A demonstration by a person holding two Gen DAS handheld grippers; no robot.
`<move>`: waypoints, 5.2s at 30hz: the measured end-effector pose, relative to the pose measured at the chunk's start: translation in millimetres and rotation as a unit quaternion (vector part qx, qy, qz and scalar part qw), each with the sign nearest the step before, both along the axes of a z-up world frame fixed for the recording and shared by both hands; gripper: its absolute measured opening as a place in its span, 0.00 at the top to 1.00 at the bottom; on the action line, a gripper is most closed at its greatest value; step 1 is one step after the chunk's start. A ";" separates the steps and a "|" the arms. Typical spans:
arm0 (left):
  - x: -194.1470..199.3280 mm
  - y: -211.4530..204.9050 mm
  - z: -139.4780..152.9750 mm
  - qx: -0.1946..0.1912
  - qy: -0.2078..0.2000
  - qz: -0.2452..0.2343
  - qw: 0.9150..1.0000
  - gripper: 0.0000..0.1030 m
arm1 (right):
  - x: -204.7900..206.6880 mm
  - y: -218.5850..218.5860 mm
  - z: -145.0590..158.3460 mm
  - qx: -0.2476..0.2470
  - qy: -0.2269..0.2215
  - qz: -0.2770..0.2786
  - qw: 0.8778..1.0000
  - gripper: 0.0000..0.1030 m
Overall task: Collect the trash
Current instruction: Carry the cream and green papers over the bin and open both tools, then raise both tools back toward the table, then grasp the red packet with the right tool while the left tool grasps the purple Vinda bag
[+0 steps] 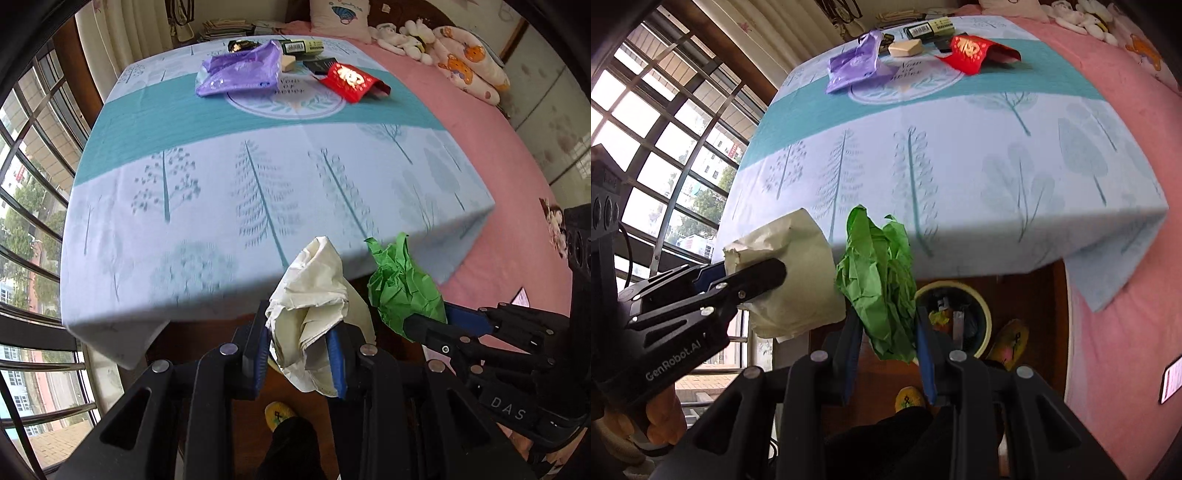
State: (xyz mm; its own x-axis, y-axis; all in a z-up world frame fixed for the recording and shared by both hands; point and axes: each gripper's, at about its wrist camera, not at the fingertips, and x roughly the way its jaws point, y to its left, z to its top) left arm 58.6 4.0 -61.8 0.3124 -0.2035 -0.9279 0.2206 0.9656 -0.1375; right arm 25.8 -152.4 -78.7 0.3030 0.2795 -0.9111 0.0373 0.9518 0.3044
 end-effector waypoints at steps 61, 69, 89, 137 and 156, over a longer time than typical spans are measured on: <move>-27.3 -16.5 -264.6 0.050 0.067 0.055 0.995 0.16 | -34.6 -44.9 -279.5 0.022 0.080 -0.104 0.991 0.50; -38.6 -0.5 -177.8 0.036 0.048 0.049 0.997 0.16 | -39.1 -29.2 -196.7 0.021 0.049 -0.091 0.994 0.50; -49.0 31.3 20.8 -0.004 -0.074 0.023 0.997 0.16 | -41.2 -1.9 4.3 -0.015 -0.052 -0.065 0.996 0.45; 261.0 -9.0 56.2 0.002 -0.048 0.290 0.956 0.01 | 339.8 -147.7 -9.8 -0.071 -0.041 0.107 0.991 0.33; 338.8 -25.2 20.4 0.012 -0.005 0.300 0.954 0.01 | 366.0 -137.0 -11.0 -0.008 -0.038 0.166 0.985 0.81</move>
